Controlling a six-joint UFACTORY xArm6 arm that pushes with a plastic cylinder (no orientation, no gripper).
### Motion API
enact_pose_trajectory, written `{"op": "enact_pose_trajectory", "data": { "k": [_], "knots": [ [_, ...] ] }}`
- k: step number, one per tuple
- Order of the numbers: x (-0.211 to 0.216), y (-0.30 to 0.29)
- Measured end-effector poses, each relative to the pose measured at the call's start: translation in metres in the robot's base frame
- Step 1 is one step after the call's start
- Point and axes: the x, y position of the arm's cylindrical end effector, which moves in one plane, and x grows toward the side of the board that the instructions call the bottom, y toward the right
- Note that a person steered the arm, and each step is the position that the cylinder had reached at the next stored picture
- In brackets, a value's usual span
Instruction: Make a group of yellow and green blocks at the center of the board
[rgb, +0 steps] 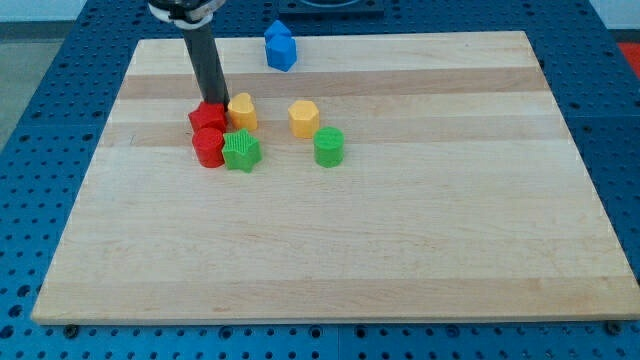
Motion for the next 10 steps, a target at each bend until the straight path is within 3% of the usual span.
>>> {"op": "enact_pose_trajectory", "data": {
  "k": [3, 6, 8, 10],
  "knots": [
    [0.030, 0.000],
    [-0.025, -0.007],
    [0.010, 0.055],
    [0.016, 0.037]
  ]
}}
